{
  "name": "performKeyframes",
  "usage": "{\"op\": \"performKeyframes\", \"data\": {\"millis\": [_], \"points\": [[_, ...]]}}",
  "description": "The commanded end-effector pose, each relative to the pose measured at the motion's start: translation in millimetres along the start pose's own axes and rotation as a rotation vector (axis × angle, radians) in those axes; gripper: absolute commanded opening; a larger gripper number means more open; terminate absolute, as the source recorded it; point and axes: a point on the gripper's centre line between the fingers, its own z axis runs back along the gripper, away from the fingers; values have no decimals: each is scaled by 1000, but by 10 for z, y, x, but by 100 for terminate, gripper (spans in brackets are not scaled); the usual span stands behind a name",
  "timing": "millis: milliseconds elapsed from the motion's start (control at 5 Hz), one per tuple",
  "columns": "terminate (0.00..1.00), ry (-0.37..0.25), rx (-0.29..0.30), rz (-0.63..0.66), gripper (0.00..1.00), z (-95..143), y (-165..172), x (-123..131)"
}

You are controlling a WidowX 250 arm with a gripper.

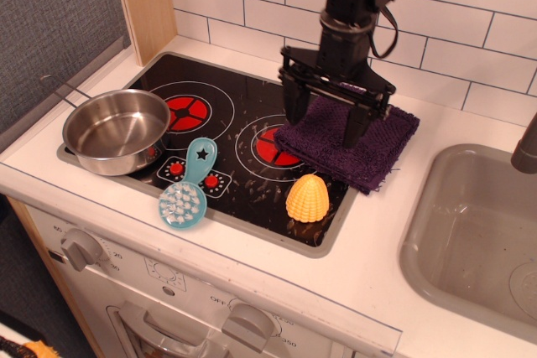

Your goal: Put the purple cloth on the top left of the stove.

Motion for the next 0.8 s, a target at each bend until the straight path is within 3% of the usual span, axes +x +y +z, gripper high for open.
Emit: {"op": "performKeyframes", "data": {"millis": [0,200,600], "points": [[0,-89,-33,29,100,100,12,243],[0,-118,-29,19,100,66,43,244],[0,-117,-38,-34,100,-140,96,265]]}}
